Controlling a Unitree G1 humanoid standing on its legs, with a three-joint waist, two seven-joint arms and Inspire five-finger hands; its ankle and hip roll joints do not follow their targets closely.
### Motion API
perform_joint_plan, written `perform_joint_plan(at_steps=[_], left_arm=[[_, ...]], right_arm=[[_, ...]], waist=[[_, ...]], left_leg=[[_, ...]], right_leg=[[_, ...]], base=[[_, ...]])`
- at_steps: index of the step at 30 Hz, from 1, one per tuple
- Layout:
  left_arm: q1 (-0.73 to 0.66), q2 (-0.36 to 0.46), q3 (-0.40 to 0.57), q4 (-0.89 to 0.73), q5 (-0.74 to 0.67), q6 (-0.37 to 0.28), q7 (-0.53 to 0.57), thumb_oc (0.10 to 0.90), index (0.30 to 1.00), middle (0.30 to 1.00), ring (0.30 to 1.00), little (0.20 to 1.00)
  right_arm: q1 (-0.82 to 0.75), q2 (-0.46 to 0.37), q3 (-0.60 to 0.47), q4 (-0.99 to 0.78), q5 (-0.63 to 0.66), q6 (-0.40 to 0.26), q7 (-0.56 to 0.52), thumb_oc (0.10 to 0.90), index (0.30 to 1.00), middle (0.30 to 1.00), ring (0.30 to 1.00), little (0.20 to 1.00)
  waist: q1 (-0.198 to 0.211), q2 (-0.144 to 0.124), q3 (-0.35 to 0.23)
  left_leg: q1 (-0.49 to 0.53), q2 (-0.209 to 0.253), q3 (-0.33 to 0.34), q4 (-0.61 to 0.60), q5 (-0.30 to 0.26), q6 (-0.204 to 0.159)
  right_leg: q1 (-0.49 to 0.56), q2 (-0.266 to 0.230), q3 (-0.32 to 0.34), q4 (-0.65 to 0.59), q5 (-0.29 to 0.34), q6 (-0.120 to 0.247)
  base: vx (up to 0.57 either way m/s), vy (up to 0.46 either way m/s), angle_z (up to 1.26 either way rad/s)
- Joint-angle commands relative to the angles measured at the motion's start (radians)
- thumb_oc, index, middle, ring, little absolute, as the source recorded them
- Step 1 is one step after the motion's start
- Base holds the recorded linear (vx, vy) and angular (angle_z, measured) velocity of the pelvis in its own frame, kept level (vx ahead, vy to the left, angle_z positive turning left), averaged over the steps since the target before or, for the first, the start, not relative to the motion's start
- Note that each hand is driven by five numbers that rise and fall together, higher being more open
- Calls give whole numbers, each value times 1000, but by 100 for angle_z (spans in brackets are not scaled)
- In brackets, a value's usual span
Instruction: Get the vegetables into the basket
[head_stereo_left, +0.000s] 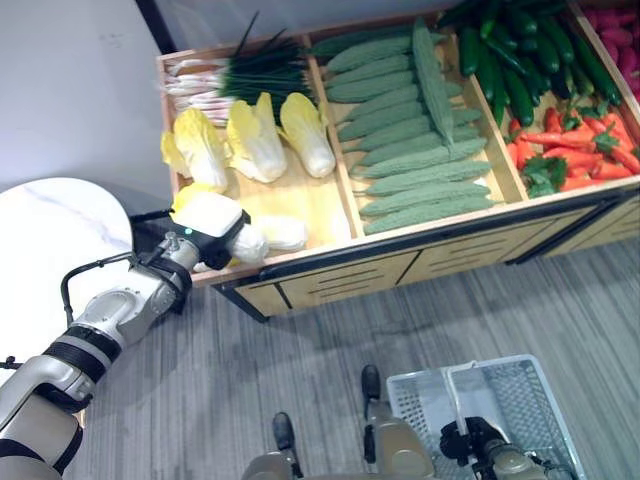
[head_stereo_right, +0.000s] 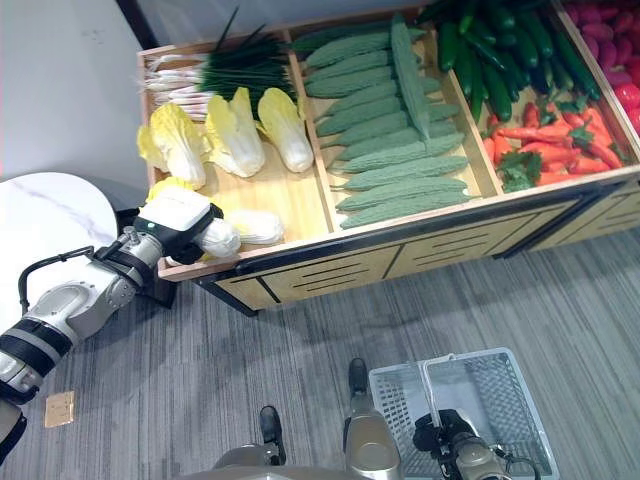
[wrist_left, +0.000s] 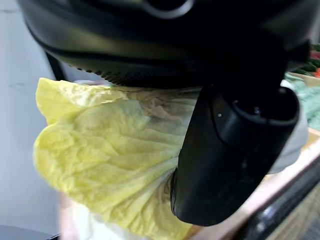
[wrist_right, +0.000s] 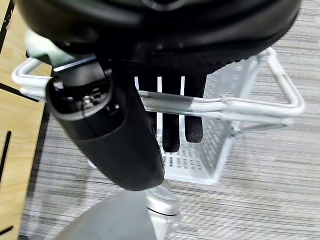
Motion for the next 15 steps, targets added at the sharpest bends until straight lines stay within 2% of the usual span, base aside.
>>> perform_joint_plan(at_steps=[1, 12, 15], left_arm=[[-74, 53, 129, -62, -40, 4, 60, 400, 300, 300, 300, 300], [-2, 27, 211, -114, -67, 0, 50, 400, 300, 300, 300, 300], [54, -3, 278, -161, -95, -5, 58, 400, 300, 300, 300, 300]], right_arm=[[60, -1, 19, -1, -19, -4, 14, 400, 300, 300, 300, 300], [78, 15, 35, -9, -38, 1, 31, 400, 300, 300, 300, 300], [90, 28, 41, 1, -50, 3, 33, 400, 300, 300, 300, 300]], waist=[[-10, -11, -92], [-4, -25, -130], [-3, -27, -140]], left_leg=[[-7, 13, -20, 7, -26, -24], [23, 2, -16, 7, -40, -16], [38, 3, -9, 7, -46, -13]], right_leg=[[41, -81, 36, 0, -58, 137], [70, -88, 37, 0, -63, 143], [77, -85, 44, 0, -67, 142]], base=[[7, 18, 4], [20, 21, 1], [31, 0, -11]])
